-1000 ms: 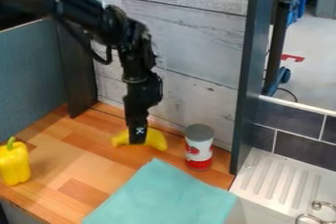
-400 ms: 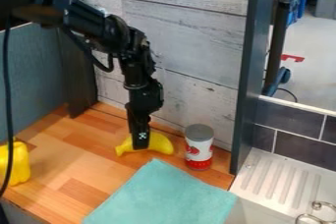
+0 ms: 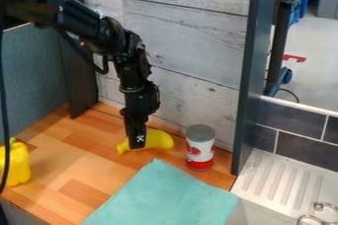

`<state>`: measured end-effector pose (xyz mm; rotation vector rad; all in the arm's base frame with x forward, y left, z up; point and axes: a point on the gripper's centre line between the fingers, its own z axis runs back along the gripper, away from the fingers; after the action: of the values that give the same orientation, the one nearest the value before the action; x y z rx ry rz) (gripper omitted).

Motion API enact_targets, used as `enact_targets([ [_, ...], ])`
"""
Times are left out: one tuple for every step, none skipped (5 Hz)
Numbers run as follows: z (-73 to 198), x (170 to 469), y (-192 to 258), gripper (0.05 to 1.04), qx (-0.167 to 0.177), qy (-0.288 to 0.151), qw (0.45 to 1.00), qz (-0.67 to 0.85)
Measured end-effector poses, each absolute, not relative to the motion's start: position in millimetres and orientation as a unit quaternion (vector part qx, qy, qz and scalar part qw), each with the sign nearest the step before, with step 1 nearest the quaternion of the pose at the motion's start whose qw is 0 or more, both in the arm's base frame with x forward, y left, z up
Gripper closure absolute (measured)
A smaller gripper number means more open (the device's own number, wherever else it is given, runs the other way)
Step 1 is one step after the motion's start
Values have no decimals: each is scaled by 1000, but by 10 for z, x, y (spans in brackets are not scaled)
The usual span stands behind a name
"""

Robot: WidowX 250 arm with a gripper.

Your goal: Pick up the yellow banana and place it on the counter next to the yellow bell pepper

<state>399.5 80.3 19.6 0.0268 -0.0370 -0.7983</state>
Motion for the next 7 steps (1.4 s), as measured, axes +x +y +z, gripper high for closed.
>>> enact_targets([
  [377,3893,783,536,19,-27,928,-372],
  [710,3709,805,536,45,-36,942,-330],
  [914,3475,883,536,61,-34,963,-260],
  [936,3332,1247,536,66,-24,980,-186],
  [1016,3269,1591,536,75,-34,988,-128],
  [983,3232,1942,536,79,-42,993,-72],
  [783,3251,2130,536,66,-10,996,-54],
])
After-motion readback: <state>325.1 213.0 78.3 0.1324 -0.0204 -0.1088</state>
